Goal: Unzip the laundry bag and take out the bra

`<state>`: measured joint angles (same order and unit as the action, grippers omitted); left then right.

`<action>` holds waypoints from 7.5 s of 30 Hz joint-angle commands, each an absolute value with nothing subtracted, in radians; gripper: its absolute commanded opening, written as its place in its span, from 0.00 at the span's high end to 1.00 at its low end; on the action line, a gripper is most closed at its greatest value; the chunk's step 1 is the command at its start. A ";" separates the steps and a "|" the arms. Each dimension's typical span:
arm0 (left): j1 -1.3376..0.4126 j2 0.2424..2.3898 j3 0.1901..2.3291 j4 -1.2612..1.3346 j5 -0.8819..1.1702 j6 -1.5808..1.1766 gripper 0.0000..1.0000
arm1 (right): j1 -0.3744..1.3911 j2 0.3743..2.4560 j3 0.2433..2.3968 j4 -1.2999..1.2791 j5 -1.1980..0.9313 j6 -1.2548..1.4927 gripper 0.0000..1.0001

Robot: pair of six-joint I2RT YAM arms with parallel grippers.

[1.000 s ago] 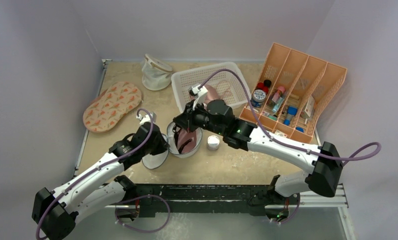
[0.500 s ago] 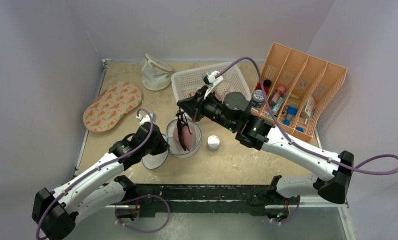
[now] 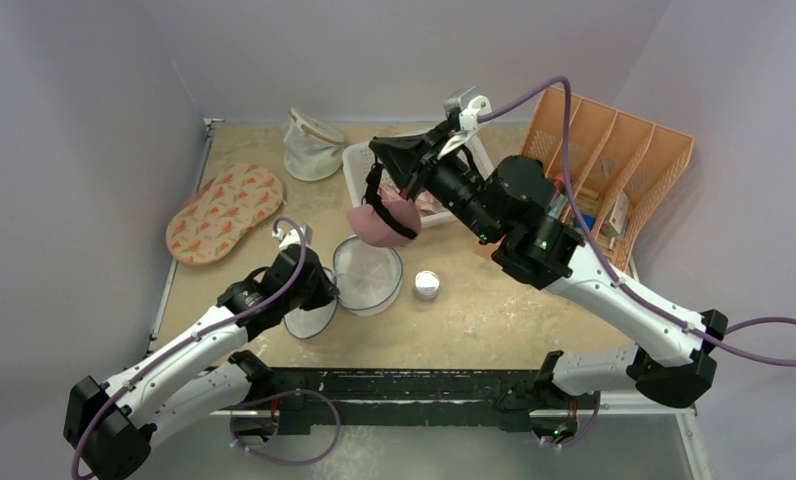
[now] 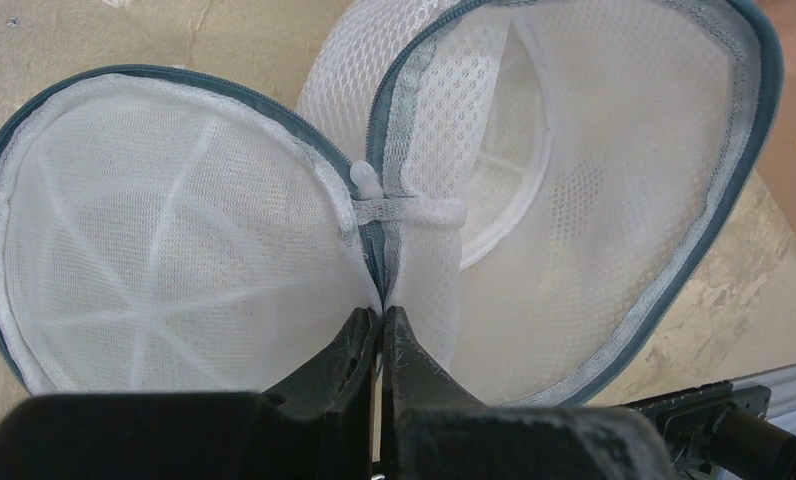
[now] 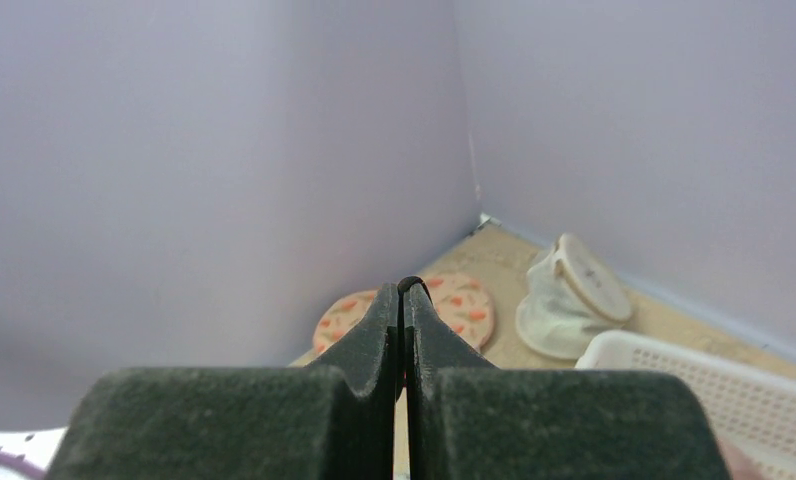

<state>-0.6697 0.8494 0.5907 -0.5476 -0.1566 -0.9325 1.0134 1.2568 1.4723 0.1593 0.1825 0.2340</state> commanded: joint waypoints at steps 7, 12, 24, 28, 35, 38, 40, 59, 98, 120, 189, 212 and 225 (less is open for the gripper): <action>-0.669 0.840 0.601 -0.522 -0.155 -0.934 1.00 | 0.920 1.357 1.637 0.210 0.287 0.062 1.00; -0.669 0.837 0.595 -0.515 -0.150 -0.934 1.00 | 0.789 1.418 1.649 0.237 0.169 0.139 1.00; -0.669 0.831 0.591 -0.510 -0.144 -0.936 1.00 | 0.697 1.650 1.795 0.271 0.065 0.178 1.00; -0.668 0.831 0.597 -0.515 -0.150 -0.934 1.00 | 0.659 1.690 1.782 0.277 0.054 0.192 1.00; -0.669 0.829 0.598 -0.516 -0.153 -0.936 1.00 | 0.550 1.696 1.623 0.266 0.027 0.247 1.00; -0.669 0.837 0.602 -0.517 -0.152 -0.930 1.00 | 0.512 1.684 1.537 0.264 0.029 0.253 1.00; -0.669 0.844 0.607 -0.520 -0.153 -0.926 1.00 | 0.484 1.677 1.491 0.246 0.028 0.263 1.00; -0.669 0.890 0.644 -0.543 -0.142 -0.909 1.00 | 0.326 1.705 1.344 0.220 0.005 0.264 1.00; -0.777 1.089 0.834 -0.573 -0.210 -0.868 0.41 | 0.327 1.684 1.351 0.074 -0.068 0.226 0.23; -0.764 0.961 1.003 -0.667 -0.434 -0.934 0.26 | 0.575 1.302 1.021 -0.088 -0.176 0.249 0.00; -0.745 0.615 0.284 -0.546 -0.462 -1.949 0.41 | 0.784 1.138 0.836 -0.033 0.156 0.541 0.09; -0.740 0.707 0.199 -0.395 -0.588 -1.953 0.76 | 0.784 1.104 0.835 -0.049 0.187 0.545 0.10; -0.740 0.501 0.409 -0.522 -0.840 -1.545 1.00 | 0.784 1.139 0.852 -0.038 0.180 0.539 0.10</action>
<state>-0.7464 0.5362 0.3069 -0.4973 -0.7124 -1.7462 0.7841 1.1267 0.8097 -0.0689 0.1661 0.5568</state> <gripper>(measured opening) 0.013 0.907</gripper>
